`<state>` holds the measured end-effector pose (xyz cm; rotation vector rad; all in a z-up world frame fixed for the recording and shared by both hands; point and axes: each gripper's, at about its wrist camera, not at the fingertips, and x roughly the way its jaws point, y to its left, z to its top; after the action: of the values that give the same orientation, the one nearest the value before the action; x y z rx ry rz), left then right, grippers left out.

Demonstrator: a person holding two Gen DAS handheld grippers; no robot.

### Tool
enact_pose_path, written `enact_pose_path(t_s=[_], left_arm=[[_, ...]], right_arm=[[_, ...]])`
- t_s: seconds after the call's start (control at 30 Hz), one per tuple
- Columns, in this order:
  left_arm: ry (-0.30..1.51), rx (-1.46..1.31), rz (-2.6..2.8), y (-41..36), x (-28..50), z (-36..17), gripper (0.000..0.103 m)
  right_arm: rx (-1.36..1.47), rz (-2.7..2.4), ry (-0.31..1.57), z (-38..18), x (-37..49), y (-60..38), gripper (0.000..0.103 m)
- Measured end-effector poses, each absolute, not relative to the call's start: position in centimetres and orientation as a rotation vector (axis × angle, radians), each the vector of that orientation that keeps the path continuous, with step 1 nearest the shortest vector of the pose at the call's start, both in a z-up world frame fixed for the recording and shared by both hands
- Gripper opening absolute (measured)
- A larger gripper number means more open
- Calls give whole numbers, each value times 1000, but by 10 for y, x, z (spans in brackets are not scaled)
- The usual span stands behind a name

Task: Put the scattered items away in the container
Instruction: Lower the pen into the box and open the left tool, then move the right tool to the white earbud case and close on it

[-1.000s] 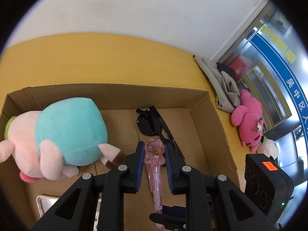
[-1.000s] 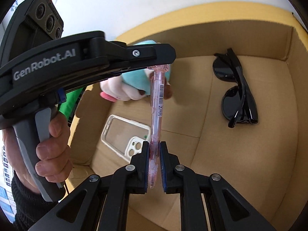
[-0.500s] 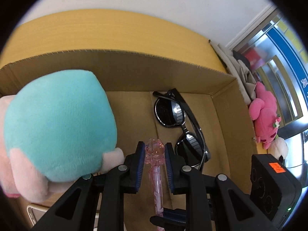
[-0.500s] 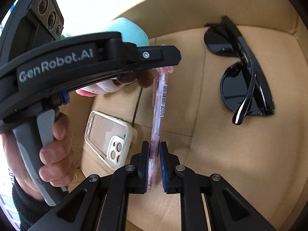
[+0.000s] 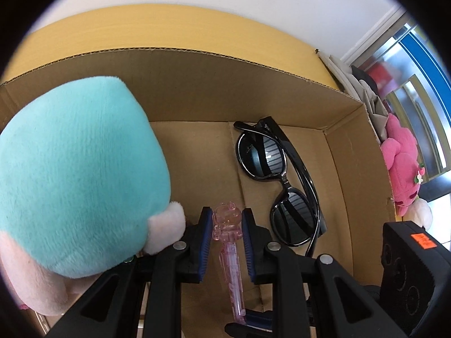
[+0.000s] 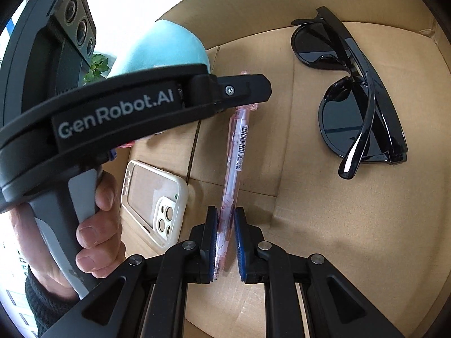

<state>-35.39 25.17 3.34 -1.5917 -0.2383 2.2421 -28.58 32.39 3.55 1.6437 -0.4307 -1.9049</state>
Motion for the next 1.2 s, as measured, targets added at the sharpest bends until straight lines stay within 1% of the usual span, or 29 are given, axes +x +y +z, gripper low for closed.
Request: enact_pose_path(t_s=[0.2, 0.23, 0.3, 0.33, 0.37, 0.4, 0.47, 0.53, 0.57, 0.6, 0.67, 0.7, 0.73, 0.77, 0.8, 0.83, 0.87, 0.9, 1.07, 1.1, 1.2], left_arm=[[-228, -1578, 2258, 254, -351, 35, 22], [-227, -1578, 2261, 254, -351, 36, 22], [-227, -1572, 2268, 255, -350, 39, 24], [-224, -1568, 2274, 255, -349, 41, 25], [-221, -1563, 2283, 255, -348, 44, 27], [-224, -1554, 2287, 255, -346, 47, 27], [-219, -1522, 2307, 252, -340, 58, 28], [-205, -1486, 2342, 250, -333, 72, 32], [-197, -1457, 2366, 248, -328, 81, 37], [-175, -1420, 2399, 245, -320, 92, 43], [-108, -1355, 2495, 237, -303, 115, 51], [-75, -1304, 2552, 231, -291, 128, 53], [-47, -1251, 2601, 225, -276, 141, 56], [-24, -1199, 2646, 220, -260, 154, 64], [-12, -1160, 2678, 214, -248, 162, 74], [-2, -1116, 2708, 208, -232, 170, 79], [11, -1073, 2737, 203, -214, 177, 81], [22, -1036, 2767, 199, -195, 182, 81], [72, -943, 2872, 196, -108, 182, 81], [72, -928, 2883, 198, -91, 181, 81], [33, -889, 2903, 201, -53, 181, 81]], right_arm=[[1641, -1905, -455, 35, -287, 324, 16], [1638, -1903, -454, 36, -287, 324, 20], [1622, -1911, -447, 40, -286, 323, 45], [1618, -1920, -442, 42, -286, 323, 52], [1607, -1942, -440, 46, -286, 324, 62], [1598, -1954, -448, 50, -286, 325, 67], [1575, -1969, -453, 58, -283, 329, 71], [1557, -1997, -430, 66, -278, 330, 78], [1539, -2016, -417, 72, -272, 331, 83], [1520, -2029, -408, 78, -267, 332, 86], [1477, -2079, -371, 92, -250, 334, 88], [1447, -2116, -340, 102, -238, 335, 92], [1416, -2142, -313, 109, -228, 334, 94], [1375, -2179, -277, 118, -214, 334, 95], [1336, -2221, -243, 125, -197, 337, 98], [1286, -2279, -205, 135, -177, 337, 100], [1257, -2317, -184, 144, -174, 353, 103], [1218, -2365, -160, 136, -152, 366, 103], [1092, -2551, -17, 147, -84, 356, 103], [1077, -2576, 8, 159, -69, 358, 103], [1051, -2618, 31, 167, -46, 359, 103]])
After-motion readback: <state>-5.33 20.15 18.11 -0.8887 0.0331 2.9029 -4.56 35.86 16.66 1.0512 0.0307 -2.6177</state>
